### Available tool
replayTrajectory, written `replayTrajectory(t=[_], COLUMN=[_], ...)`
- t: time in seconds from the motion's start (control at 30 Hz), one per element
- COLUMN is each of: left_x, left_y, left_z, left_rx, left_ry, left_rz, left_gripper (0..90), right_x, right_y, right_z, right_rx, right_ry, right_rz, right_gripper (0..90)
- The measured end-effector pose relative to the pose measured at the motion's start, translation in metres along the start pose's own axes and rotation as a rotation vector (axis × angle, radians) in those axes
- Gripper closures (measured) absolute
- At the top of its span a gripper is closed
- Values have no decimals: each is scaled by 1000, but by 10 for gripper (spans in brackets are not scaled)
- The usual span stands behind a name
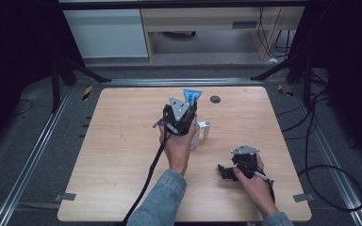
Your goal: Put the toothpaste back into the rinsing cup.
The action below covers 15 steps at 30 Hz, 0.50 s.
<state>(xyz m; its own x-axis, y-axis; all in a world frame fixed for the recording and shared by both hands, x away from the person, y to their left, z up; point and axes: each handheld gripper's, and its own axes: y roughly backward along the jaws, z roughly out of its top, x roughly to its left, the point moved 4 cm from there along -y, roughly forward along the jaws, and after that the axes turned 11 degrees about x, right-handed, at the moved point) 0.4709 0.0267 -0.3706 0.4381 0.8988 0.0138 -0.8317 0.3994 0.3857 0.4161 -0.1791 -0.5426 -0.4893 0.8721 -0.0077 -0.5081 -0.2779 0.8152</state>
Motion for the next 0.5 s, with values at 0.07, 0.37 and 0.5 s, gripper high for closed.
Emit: replayTrajectory(t=[0.07, 0.37, 0.5], left_x=[0, 1, 2], left_y=[-2, -10, -14], left_z=[-2, -16, -23], left_rx=[2, 35, 56], left_ry=[1, 6, 13], left_rz=[1, 5, 2], left_gripper=[726, 726, 725], right_x=[0, 0, 0], right_y=[0, 0, 0], right_z=[0, 0, 0], right_rx=[0, -1, -1], right_ry=[1, 1, 0], right_rz=[0, 1, 1], right_gripper=[4, 4, 4])
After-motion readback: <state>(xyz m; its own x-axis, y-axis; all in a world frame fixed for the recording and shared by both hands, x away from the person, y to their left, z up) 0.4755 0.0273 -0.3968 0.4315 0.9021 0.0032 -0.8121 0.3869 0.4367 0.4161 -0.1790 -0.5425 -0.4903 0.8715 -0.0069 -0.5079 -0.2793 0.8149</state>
